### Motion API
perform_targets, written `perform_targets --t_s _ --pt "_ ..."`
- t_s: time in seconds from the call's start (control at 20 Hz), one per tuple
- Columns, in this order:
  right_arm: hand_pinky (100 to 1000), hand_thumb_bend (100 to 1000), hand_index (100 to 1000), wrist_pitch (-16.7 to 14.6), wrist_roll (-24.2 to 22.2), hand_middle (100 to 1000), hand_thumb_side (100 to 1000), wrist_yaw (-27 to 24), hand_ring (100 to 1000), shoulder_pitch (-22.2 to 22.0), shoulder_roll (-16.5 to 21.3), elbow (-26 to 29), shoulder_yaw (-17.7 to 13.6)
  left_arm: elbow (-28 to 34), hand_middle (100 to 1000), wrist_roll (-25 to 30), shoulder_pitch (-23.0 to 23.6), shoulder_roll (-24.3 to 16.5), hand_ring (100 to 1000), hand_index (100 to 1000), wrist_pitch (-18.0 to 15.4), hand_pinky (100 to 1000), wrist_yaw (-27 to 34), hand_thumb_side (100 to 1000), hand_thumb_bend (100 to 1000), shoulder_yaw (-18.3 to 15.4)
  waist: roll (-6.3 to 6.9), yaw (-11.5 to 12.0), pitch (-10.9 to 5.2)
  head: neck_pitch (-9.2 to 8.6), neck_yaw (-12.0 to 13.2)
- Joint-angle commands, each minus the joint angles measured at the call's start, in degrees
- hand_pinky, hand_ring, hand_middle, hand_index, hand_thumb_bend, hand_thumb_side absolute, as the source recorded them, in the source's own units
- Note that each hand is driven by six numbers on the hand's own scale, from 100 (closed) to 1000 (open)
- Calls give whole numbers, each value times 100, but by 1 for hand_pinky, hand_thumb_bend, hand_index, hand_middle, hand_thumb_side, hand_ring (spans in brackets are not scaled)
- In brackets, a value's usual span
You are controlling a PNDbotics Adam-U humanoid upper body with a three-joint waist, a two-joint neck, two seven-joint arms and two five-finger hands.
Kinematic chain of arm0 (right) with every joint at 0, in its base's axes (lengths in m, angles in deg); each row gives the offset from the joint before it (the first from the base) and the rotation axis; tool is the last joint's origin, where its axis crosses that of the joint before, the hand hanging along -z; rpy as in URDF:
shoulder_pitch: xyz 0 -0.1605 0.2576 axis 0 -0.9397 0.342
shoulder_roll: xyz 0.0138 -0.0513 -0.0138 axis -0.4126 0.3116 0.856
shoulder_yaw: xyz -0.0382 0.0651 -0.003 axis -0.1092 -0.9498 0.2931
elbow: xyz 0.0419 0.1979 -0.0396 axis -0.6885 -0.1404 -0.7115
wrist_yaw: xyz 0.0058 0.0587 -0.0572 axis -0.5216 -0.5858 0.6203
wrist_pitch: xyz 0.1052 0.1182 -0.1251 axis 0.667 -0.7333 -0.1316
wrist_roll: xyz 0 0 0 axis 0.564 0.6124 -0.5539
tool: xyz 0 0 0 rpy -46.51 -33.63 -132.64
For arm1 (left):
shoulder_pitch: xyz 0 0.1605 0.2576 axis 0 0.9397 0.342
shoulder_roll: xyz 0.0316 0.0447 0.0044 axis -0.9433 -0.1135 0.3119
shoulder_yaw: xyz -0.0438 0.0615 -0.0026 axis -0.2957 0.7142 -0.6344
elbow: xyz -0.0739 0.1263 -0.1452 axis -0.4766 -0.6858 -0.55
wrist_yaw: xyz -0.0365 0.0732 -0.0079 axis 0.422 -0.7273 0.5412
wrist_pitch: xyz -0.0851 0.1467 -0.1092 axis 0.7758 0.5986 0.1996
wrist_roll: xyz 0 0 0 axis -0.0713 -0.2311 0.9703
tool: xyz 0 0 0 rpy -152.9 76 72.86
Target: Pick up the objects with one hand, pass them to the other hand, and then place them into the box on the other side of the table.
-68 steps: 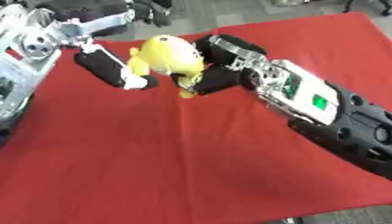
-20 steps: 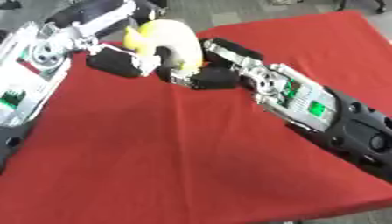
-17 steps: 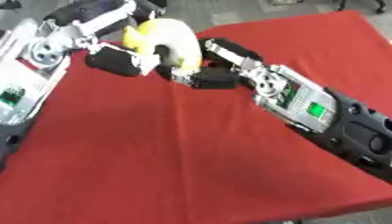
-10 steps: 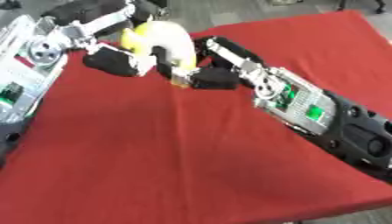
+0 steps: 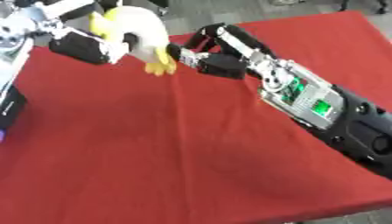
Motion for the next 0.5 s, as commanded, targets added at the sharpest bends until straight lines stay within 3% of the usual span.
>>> perform_targets --t_s 0.05,0.25,0.5 --pt "512 424 704 24 49 709 761 109 724 -26 126 73 -122 -400 288 -63 -66 -205 509 301 216 825 199 258 100 -364 -8 -43 -88 -12 159" --pt "518 416 708 -44 66 714 732 269 730 -173 157 73 -119 -612 292 -211 -40 -482 513 304 240 820 328 257 100 -550 1 -90 -113 -12 238" --pt "508 414 708 -158 247 731 580 434 730 -382 332 73 -258 -527 291 -468 224 -1217 514 304 380 822 500 251 100 -823 9 -197 -129 -12 621"
